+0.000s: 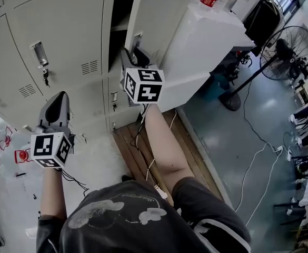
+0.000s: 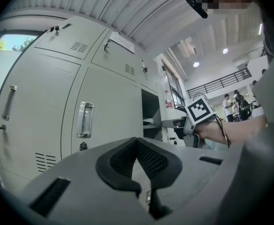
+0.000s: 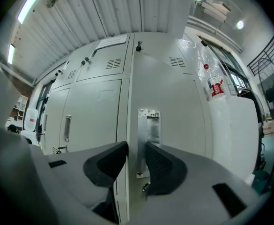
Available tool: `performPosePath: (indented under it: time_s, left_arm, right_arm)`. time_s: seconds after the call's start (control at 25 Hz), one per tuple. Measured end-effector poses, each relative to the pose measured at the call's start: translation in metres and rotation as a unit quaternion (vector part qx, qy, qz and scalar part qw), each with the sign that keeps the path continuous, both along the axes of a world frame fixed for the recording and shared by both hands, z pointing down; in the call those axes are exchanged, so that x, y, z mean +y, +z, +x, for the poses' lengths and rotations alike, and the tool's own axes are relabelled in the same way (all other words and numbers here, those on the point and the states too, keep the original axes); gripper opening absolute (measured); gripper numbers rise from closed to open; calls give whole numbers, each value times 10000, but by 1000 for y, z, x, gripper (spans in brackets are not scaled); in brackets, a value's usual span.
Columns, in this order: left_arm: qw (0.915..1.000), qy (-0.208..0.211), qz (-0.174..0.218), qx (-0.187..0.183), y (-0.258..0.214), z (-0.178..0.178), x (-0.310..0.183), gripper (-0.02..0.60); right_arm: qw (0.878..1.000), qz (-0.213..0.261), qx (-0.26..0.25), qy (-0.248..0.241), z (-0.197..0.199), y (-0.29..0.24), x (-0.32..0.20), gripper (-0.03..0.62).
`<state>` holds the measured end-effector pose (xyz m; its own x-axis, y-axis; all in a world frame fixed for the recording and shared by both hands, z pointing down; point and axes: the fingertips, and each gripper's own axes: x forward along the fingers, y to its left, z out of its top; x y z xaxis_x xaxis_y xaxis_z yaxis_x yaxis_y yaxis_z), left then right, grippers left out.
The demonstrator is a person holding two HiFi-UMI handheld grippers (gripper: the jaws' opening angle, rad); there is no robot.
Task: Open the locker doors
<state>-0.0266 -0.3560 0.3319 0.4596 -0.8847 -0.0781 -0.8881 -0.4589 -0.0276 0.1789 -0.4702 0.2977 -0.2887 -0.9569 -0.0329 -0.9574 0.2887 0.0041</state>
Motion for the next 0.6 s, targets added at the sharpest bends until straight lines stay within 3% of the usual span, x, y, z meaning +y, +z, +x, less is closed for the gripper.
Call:
performPosePath:
  time_s: [0.6]
  left_arm:
    - [9982, 597, -57, -9, 6, 51, 11, 8]
  right_arm:
    - [9979, 156, 316, 549, 47, -2, 54, 158]
